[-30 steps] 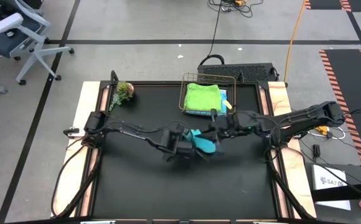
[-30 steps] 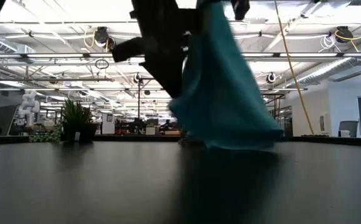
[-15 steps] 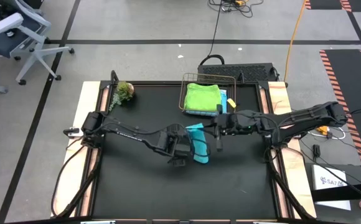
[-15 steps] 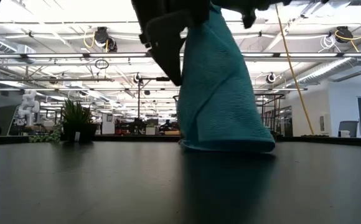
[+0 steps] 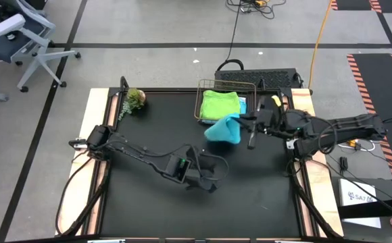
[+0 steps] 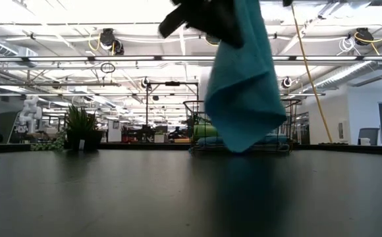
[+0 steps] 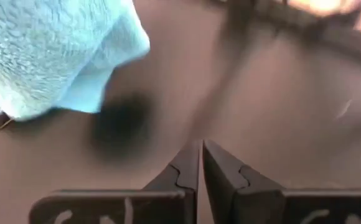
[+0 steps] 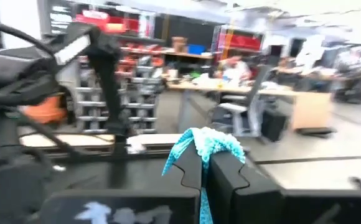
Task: Fold microfiber towels
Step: Fold the blue towel
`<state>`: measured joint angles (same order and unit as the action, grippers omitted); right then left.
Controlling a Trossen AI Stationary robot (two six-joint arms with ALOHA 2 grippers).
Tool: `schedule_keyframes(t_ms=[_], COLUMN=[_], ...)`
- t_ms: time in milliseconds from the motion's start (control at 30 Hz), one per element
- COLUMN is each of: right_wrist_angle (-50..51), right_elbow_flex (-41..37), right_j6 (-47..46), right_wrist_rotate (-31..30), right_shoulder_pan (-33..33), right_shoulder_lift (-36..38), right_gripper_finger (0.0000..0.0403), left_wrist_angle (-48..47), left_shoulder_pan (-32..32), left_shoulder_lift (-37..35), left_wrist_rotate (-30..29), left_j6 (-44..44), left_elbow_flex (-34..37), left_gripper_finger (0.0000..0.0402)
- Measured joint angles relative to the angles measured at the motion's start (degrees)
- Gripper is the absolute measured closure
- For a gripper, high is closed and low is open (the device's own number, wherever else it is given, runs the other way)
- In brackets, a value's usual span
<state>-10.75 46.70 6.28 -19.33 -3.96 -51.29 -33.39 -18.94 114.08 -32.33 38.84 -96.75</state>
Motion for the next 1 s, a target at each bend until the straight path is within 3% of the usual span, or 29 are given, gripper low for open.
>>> schedule_keyframes(t_ms=[200, 333, 600, 800, 1000], right_wrist_angle=[0.73, 3.82, 13.91, 15.79, 17.07], right_elbow_flex=[2.53, 7.92, 16.68, 18.73, 18.73], right_j6=[4.58, 7.83, 9.81, 13.59, 13.91], right_wrist_rotate=[-6.01, -6.48, -10.1, -17.68, -21.31], right_shoulder_pan=[-2.55, -4.16, -7.07, -10.87, -13.04], right_shoulder_lift=[0.1, -2.02, -6.25, -5.08, -3.71], right_gripper_finger=[0.0403, 0.0403, 0.0403, 0.0403, 0.0403], left_wrist_angle=[6.64, 4.63, 6.38, 15.72, 18.57], left_shoulder_pan=[0.46, 1.42, 3.93, 5.14, 5.08], left_shoulder_lift=[-0.07, -0.07, -0.07, -0.07, -0.09], left_wrist_rotate=[-9.17, -9.37, -4.92, 4.22, 7.21], left_j6=[0.9, 1.22, 0.61, -6.29, -14.85], left_elbow_flex=[-0.11, -0.11, -0.11, -0.11, -0.11], left_gripper_finger=[0.0376, 0.0376, 0.0375, 0.0373, 0.0333])
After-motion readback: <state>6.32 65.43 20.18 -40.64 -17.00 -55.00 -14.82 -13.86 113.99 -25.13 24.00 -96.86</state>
